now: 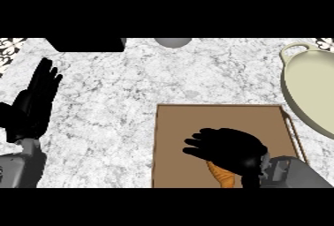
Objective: Pick the croissant from the tray and place it in the pot
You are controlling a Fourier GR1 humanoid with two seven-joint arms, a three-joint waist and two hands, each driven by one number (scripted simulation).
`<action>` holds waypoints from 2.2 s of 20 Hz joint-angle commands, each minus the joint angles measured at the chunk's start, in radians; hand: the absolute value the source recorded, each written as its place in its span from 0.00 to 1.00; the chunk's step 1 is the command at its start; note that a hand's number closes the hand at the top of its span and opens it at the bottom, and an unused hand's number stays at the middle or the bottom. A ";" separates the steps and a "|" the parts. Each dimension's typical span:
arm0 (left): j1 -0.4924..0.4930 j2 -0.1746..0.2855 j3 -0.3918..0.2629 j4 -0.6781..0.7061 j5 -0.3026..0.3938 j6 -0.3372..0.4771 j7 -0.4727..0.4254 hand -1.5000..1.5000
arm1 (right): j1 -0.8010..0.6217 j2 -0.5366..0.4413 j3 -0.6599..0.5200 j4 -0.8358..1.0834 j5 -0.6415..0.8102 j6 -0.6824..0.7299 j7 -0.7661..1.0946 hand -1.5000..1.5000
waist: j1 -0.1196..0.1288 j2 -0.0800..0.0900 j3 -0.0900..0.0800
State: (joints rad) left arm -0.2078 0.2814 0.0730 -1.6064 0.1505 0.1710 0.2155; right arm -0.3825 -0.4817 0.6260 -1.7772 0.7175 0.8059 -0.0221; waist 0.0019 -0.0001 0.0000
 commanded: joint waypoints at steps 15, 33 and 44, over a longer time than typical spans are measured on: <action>-0.017 -0.001 0.074 0.027 -0.001 -0.069 -0.018 0.50 | -0.022 0.065 0.062 0.225 0.292 -0.147 -0.291 1.00 | 0.004 0.001 0.000; 0.047 -0.025 0.088 -0.042 -0.054 -0.023 0.021 0.50 | 0.460 0.044 -0.237 -0.031 0.228 -0.292 -0.207 1.00 | -0.091 -0.020 0.001; 0.059 -0.056 0.071 -0.014 -0.052 -0.037 -0.016 0.50 | 0.797 0.153 -0.548 -0.524 -0.021 -0.453 -0.123 1.00 | -0.062 -0.008 0.000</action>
State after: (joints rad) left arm -0.1653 0.2371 0.1503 -1.6376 0.1014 0.1418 0.2273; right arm 0.3338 -0.3861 0.2046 -2.1856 0.7888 0.4183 -0.1706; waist -0.0629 -0.0109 -0.0005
